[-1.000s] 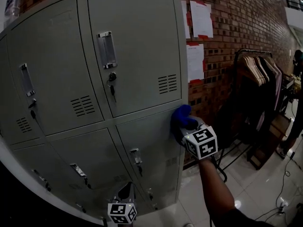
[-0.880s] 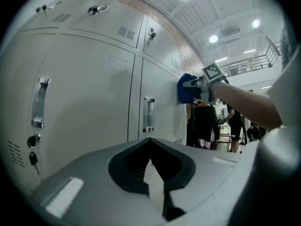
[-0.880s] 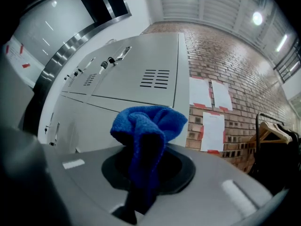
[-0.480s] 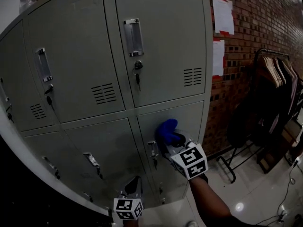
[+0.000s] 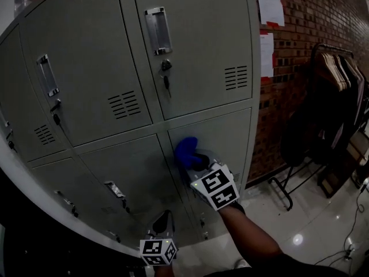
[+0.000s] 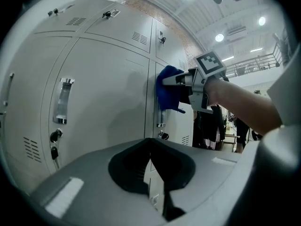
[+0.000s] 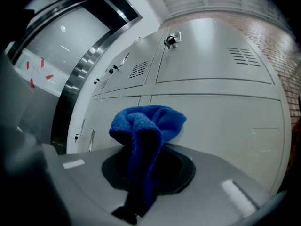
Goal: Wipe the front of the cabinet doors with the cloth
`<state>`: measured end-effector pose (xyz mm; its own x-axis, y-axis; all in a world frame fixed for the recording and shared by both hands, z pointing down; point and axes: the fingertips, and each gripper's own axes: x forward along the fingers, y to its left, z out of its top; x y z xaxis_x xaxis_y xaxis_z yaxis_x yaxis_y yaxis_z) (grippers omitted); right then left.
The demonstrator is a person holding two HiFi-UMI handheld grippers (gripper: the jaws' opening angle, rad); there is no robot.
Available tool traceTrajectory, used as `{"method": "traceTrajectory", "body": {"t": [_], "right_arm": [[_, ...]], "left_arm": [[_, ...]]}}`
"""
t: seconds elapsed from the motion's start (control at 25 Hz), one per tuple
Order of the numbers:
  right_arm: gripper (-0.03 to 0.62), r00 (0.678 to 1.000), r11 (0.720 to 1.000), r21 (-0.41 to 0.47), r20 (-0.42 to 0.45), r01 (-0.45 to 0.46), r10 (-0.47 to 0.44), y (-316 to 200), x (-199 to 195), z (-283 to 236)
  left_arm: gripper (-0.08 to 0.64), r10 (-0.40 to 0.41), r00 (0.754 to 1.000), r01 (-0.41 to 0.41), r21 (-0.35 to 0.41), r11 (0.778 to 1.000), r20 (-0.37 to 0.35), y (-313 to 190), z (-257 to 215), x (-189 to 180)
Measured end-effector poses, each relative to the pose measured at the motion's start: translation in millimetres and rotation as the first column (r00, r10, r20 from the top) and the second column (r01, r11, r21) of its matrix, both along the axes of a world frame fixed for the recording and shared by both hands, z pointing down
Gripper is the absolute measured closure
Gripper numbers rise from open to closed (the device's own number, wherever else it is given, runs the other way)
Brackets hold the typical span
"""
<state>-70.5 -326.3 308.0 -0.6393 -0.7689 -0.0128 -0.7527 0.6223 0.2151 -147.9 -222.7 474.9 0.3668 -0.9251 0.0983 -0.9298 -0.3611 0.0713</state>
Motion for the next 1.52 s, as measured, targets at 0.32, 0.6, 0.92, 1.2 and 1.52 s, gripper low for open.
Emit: {"method": "traceTrajectory", "body": {"t": [0.32, 0.6, 0.92, 1.2, 1.52], "right_arm": [[0.537, 1.0, 1.0, -0.016, 0.0, -0.012, 0.012, -3.6, 20.0, 2.8], [0.537, 0.997, 0.997, -0.021, -0.003, -0.071, 0.071, -15.5, 74.4, 3.9], [0.537, 0.981, 0.98, -0.048, 0.036, -0.191, 0.193, -30.0, 150.5, 9.0], [0.535, 0.95, 0.951, -0.026, 0.045, -0.307, 0.308, -39.2, 210.8, 4.8], [0.535, 0.939, 0.939, -0.007, -0.01, -0.345, 0.345, -41.7, 231.8, 7.6]], "left_arm": [[0.547, 0.025, 1.0, -0.025, 0.022, 0.999, -0.005, -7.5, -8.3, 12.3], [0.546, 0.007, 1.0, -0.007, 0.067, 0.998, -0.009, -9.1, -17.2, 19.4], [0.546, 0.011, 1.0, -0.012, 0.061, 0.998, 0.013, -14.1, -9.6, 28.4], [0.546, 0.0, 1.0, -0.001, 0.07, 0.998, 0.013, -16.1, -10.7, 33.0], [0.546, 0.002, 1.0, -0.003, 0.076, 0.997, 0.014, -14.3, -14.4, 37.4]]}}
